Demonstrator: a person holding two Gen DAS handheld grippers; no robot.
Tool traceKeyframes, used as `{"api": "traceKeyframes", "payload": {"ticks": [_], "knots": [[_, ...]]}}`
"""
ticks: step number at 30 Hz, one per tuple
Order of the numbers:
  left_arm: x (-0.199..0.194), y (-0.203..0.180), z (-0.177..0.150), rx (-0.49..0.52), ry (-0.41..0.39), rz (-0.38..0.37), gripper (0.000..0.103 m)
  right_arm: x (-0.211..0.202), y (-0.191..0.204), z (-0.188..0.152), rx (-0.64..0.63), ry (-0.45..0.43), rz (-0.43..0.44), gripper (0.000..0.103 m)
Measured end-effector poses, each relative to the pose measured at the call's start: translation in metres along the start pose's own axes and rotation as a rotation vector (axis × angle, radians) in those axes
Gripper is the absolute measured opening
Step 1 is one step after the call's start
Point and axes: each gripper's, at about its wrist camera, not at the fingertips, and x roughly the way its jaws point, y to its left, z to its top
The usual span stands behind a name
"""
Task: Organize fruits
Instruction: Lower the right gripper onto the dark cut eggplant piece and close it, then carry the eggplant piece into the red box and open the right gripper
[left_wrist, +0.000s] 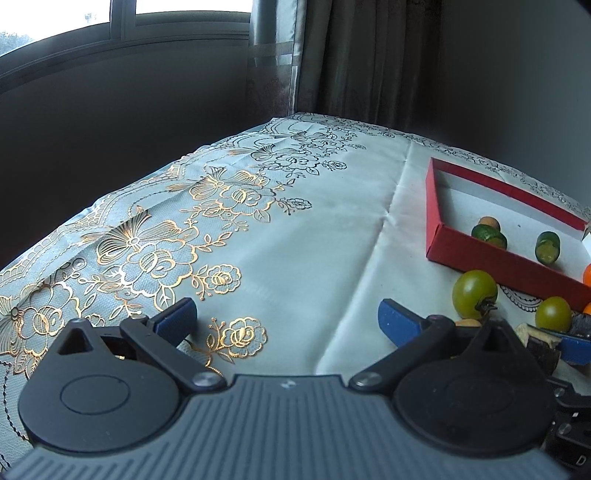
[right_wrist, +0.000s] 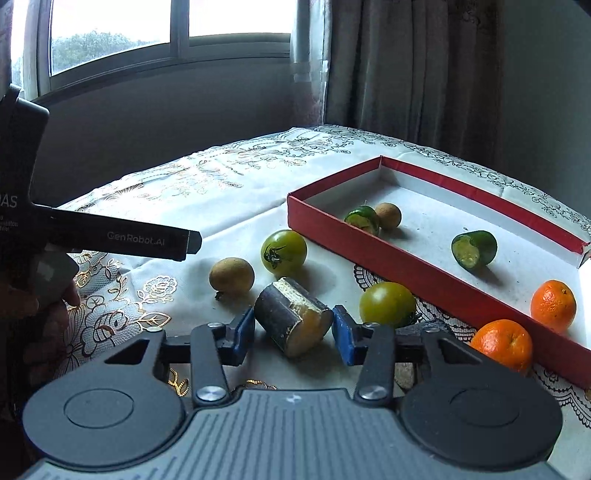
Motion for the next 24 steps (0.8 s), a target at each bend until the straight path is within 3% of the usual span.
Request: {"api": "traceKeyframes", "payload": {"ticks": [17,24], "knots": [[0.0,0.0,-0.001,0.009,0.006,0.008,0.103,-0.026,0.0,-0.008,0.041,-0.065,0.007,0.045],[0.001,-0.001,-0.001,0.018,0.013,0.016,0.103,-0.05,-0.023,-0.016,0.1,-0.112,-0.027,0.045]]}}
